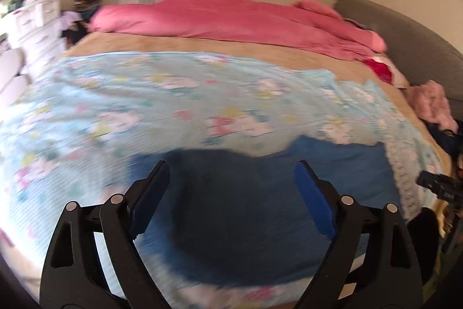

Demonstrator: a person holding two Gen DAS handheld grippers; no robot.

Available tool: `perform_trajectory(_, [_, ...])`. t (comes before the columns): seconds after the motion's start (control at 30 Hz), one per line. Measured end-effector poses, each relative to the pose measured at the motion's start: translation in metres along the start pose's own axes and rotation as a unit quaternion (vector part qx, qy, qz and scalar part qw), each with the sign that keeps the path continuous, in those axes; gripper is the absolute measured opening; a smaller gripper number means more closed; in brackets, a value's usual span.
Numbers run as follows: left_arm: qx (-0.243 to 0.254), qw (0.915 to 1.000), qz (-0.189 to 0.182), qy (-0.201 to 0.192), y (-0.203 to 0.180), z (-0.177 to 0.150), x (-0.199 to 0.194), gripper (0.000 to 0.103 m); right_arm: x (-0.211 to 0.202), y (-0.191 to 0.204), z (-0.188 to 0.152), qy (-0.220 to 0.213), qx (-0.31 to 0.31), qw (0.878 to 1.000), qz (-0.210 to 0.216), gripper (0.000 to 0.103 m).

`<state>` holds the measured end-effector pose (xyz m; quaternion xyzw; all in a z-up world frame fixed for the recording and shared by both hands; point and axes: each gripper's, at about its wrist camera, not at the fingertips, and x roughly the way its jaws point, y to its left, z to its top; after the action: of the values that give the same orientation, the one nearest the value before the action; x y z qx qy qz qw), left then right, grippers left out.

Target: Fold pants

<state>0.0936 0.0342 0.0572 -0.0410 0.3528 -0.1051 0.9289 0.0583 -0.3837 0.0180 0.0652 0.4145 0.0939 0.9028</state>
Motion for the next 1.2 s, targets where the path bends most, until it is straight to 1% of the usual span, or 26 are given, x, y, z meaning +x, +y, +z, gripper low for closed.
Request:
perform_trajectory(0.03, [0.005,0.9999,-0.014,0.004,-0.009,0.004,0.009,0.081,0.002,-0.008,0.006,-0.002,0.005,1.000,0.000,0.059])
perform_trajectory(0.13, [0.029,0.9985,-0.036,0.027,-0.037,0.015,0.043,0.081,0.018,-0.033,0.026,0.009,0.027,1.000,-0.009,0.059])
perform_trajectory(0.2, [0.042,0.9963,-0.053,0.054,-0.052,0.019,0.070,0.081,0.030,-0.045,0.037,0.014,0.043,0.999,0.003,0.059])
perform_trajectory(0.27, [0.044,0.9938,-0.072,0.073,-0.063,0.022,0.095,0.081,0.042,-0.051,0.047,0.020,0.046,0.999,0.012,0.059])
perform_trajectory(0.37, [0.043,0.9913,-0.075,0.099,-0.070,0.021,0.126,0.081,0.061,-0.057,0.063,0.027,0.037,0.999,0.022,0.054])
perform_trajectory(0.5, [0.045,0.9889,-0.074,0.120,-0.078,0.019,0.157,0.081,0.090,-0.064,0.074,0.050,0.026,0.998,0.021,0.048])
perform_trajectory(0.63, [0.060,0.9862,-0.065,0.140,-0.082,0.013,0.180,0.081,0.112,-0.066,0.069,0.074,0.021,0.997,0.020,0.048])
perform_trajectory(0.67, [0.060,0.9856,-0.063,0.145,-0.081,0.012,0.183,0.081,0.114,-0.067,0.067,0.078,0.022,0.996,0.023,0.046])
perform_trajectory(0.7, [0.058,0.9852,-0.064,0.148,-0.080,0.010,0.185,0.081,0.115,-0.066,0.063,0.081,0.025,0.996,0.033,0.041])
perform_trajectory(0.73, [0.056,0.9843,-0.071,0.151,-0.081,0.007,0.188,0.081,0.116,-0.065,0.061,0.082,0.024,0.996,0.039,0.040])
perform_trajectory(0.8, [0.059,0.9836,-0.078,0.151,-0.085,0.004,0.190,0.080,0.116,-0.060,0.056,0.077,0.013,0.996,0.037,0.038])
perform_trajectory(0.83, [0.061,0.9836,-0.080,0.150,-0.087,0.002,0.191,0.078,0.116,-0.058,0.055,0.076,0.011,0.996,0.039,0.035])
perform_trajectory(0.87, [0.061,0.9838,-0.081,0.148,-0.088,0.001,0.190,0.068,0.116,-0.057,0.054,0.076,0.009,0.996,0.041,0.034])
perform_trajectory(0.9, [0.058,0.9840,-0.085,0.146,-0.089,0.001,0.190,0.056,0.116,-0.056,0.053,0.076,0.005,0.996,0.043,0.029])
perform_trajectory(0.93, [0.053,0.9841,-0.091,0.143,-0.089,0.001,0.188,0.050,0.114,-0.054,0.053,0.073,0.001,0.996,0.046,0.024])
perform_trajectory(1.0, [0.048,0.9839,-0.098,0.141,-0.092,0.000,0.186,0.022,0.111,-0.051,0.052,0.067,-0.006,0.996,0.051,0.020])
perform_trajectory(1.07, [0.053,0.9848,-0.094,0.137,-0.094,-0.001,0.182,0.008,0.105,-0.046,0.051,0.050,-0.022,0.997,0.046,0.017])
perform_trajectory(1.13, [0.044,0.9864,-0.097,0.125,-0.092,0.001,0.177,0.003,0.093,-0.041,0.052,0.022,-0.037,0.998,0.036,0.016])
perform_trajectory(1.2, [0.038,0.9893,-0.095,0.104,-0.091,0.005,0.168,0.003,0.079,-0.037,0.061,-0.003,-0.049,0.998,0.027,0.016])
